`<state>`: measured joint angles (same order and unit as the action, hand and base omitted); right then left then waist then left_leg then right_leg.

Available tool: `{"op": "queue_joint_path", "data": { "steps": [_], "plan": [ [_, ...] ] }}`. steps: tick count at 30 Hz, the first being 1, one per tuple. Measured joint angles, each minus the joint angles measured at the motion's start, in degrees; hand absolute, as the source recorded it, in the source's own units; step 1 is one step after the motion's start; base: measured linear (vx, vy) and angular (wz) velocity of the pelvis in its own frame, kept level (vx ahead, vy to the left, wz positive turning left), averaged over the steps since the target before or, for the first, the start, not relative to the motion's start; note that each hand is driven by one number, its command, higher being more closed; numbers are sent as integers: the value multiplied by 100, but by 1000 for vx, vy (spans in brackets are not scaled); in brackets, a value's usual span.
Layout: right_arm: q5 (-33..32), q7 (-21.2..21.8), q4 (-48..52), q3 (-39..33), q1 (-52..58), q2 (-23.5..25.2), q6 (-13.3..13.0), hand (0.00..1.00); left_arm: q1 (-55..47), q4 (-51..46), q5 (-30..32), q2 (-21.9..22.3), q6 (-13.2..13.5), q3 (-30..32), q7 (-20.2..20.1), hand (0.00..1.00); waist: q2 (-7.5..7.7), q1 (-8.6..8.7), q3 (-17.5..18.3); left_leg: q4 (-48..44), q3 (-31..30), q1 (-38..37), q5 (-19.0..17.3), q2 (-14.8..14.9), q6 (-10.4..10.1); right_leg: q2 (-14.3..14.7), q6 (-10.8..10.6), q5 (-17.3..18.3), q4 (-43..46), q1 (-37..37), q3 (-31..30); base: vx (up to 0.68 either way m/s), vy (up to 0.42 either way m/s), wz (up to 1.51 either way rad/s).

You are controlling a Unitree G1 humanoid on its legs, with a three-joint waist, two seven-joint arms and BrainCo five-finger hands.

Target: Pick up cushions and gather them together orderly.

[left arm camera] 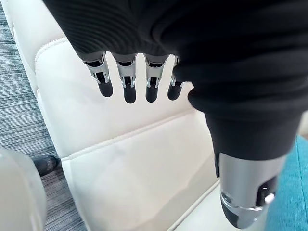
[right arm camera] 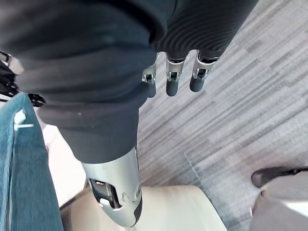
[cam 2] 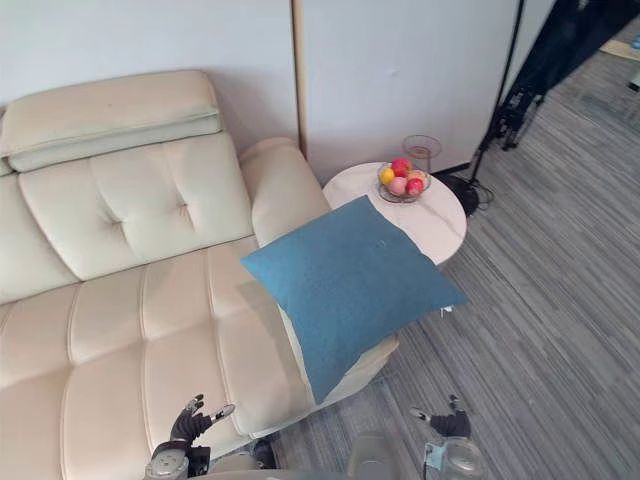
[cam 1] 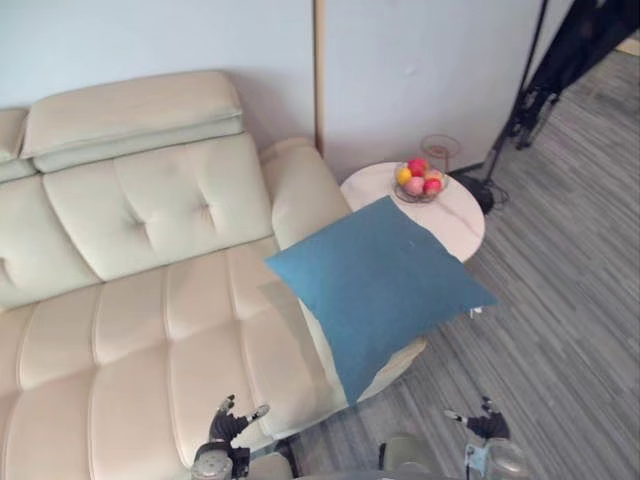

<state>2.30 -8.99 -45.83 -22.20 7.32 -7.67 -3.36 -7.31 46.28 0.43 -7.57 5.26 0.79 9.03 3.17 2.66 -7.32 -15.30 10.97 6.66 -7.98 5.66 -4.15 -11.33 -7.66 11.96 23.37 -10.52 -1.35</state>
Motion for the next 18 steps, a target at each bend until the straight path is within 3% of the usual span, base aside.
{"op": "queue_joint_path", "data": {
  "steps": [2, 4, 7, 9, 13, 18],
  "plan": [
    [3, -86, 280, -141, -63, -214, -3, 0, -71, -151, -47, 101, 7, -10, -11, 0, -206, -56, 36, 66, -36, 78, 107, 234, -130, 239, 91, -18, -86, -47, 140, 120, -190, 8],
    [8, -86, 769, -252, -73, -305, -12, 0, -65, -323, -115, 98, 7, -3, -12, 0, -297, -25, 49, 244, -163, 94, 245, 265, -238, 341, 142, -52, -201, -59, 260, 111, -139, 13],
    [65, -87, 1477, -405, -48, -555, -29, 0, -25, -807, -324, 107, 34, -10, -23, 0, -353, 9, 80, 650, -324, 30, 529, 335, -314, 427, 231, -135, -478, 123, 503, 98, -85, 34],
    [133, -91, 1766, -502, -100, -719, -44, 0, -21, -1065, -432, 107, 65, -38, -26, 0, -271, 9, 56, 891, -371, -33, 684, 327, -328, 431, 250, -147, -552, 162, 607, 66, -48, 25],
    [340, -90, 2052, -490, -441, -1116, -82, 0, -19, -1424, -632, 108, 70, -292, -42, 0, -272, 35, 36, 1241, -444, -31, 1025, 230, -304, 356, 282, -204, -687, 173, 753, 11, -2, 23],
    [520, -95, 1979, -138, -1089, -1810, -76, 0, 250, -1678, -713, 179, 139, -801, -129, 0, -508, 32, -114, 1550, -477, 154, 1300, 134, -241, 305, 279, -229, -540, -138, 843, -84, 12, 16]
  ]
}}
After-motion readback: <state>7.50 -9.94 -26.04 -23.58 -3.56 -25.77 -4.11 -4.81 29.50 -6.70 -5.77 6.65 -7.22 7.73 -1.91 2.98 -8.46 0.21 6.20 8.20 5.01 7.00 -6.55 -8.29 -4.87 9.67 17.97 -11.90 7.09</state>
